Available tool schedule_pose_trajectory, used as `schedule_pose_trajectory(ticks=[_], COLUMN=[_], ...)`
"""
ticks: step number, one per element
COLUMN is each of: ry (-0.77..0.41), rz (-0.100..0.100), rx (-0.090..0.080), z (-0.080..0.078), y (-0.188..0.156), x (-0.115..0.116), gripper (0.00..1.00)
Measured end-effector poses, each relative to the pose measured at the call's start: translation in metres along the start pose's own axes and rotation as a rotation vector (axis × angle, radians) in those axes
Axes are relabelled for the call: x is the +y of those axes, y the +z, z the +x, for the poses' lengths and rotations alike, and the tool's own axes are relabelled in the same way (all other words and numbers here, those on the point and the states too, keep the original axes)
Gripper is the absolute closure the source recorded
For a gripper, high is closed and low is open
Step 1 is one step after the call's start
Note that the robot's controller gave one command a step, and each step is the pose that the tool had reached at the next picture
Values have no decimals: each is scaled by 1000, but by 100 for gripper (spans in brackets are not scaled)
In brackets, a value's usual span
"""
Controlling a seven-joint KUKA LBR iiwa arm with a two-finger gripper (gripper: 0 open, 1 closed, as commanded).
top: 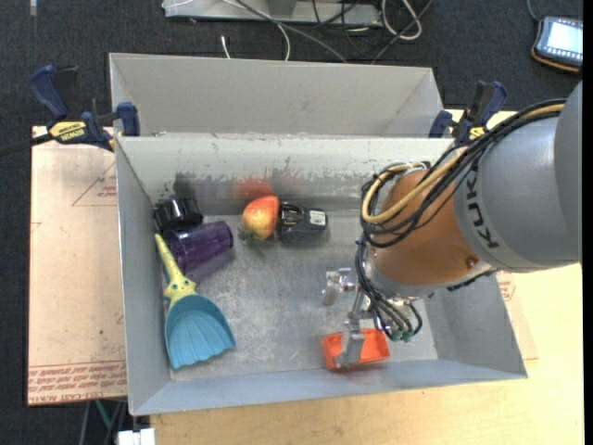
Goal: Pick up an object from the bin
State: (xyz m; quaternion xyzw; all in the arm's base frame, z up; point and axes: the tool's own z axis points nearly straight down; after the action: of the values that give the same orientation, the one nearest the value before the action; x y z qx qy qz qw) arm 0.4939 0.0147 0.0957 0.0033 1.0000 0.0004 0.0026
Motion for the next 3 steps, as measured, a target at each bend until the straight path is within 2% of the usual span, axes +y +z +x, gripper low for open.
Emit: schedule_pose_trajectory(ticks=[1,2,3], ry=[-307,-306,-310], rz=[-2,-2,-3], rx=[-9,-8,-18], z=[1,1,-20], y=[25,24,-51], x=[-4,-4,6], gripper=[100,100,100])
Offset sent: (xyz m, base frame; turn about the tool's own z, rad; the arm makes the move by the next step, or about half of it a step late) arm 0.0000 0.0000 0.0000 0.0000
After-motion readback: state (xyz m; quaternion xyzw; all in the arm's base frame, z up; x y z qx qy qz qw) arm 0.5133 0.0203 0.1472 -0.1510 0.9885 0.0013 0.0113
